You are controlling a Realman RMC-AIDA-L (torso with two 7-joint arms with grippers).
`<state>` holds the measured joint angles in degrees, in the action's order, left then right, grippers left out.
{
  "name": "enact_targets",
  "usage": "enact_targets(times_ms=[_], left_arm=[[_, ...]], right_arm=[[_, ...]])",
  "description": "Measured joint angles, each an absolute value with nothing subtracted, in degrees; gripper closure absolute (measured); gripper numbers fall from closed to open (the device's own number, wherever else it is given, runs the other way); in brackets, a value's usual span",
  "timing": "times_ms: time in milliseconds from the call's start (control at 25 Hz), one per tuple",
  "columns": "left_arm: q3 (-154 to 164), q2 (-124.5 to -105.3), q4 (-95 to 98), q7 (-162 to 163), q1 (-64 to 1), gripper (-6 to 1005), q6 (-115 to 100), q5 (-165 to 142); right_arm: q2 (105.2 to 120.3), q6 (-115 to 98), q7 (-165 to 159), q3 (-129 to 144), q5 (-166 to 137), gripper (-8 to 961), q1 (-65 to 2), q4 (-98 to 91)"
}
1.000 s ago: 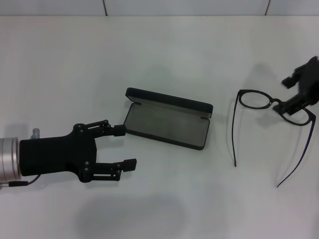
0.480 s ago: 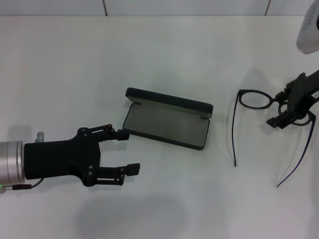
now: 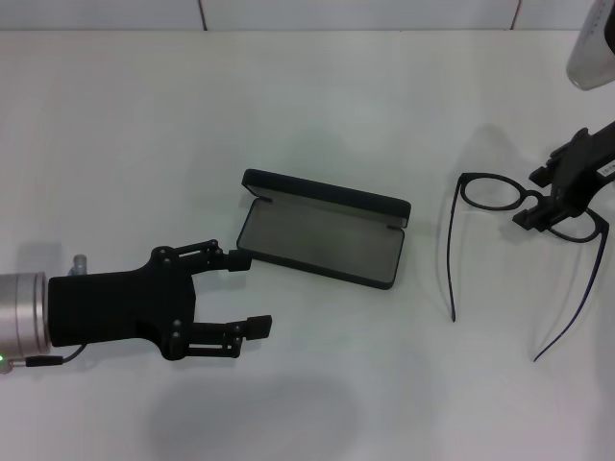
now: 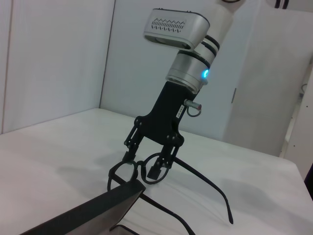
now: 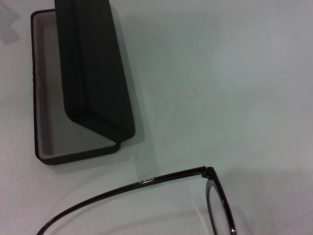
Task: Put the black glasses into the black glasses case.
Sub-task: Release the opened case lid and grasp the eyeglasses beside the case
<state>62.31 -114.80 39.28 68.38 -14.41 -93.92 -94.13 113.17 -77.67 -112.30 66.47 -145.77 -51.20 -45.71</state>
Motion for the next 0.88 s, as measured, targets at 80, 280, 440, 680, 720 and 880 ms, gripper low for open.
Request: enact_targets(times_ms=[80, 280, 440, 680, 720, 880], left_arm=[[62.3, -114.80, 39.3, 68.4, -14.4, 126, -93.9, -94.1], [62.3, -114.78, 39.3, 68.4, -14.4, 126, -93.9, -94.1], [62.3, -114.78, 39.3, 68.4, -14.3, 126, -93.8, -94.1], [62.3, -114.79, 39.3, 68.4, -14.4, 126, -93.8, -94.3], [62.3, -114.78, 39.3, 68.4, -14.4, 126, -93.8, -94.4], [62.3, -114.78, 39.3, 68.4, -14.4, 126, -93.7, -94.7]], right_arm=[[113.03, -77.4, -112.4, 66.4, -145.8, 237, -51.9, -44.8], [113.06, -77.2, -112.7, 66.6, -146.1, 309, -52.7, -44.3], [113.09, -77.8, -114.1, 66.7, -147.4, 350, -54.2, -44.0], [112.68, -79.1, -115.3, 66.7, -148.5, 354, -57.1, -41.3], [112.68, -79.1, -115.4, 66.7, -148.8, 366, -57.2, -41.0], [112.67, -79.1, -115.5, 66.7, -149.0, 414, -57.5, -40.7]])
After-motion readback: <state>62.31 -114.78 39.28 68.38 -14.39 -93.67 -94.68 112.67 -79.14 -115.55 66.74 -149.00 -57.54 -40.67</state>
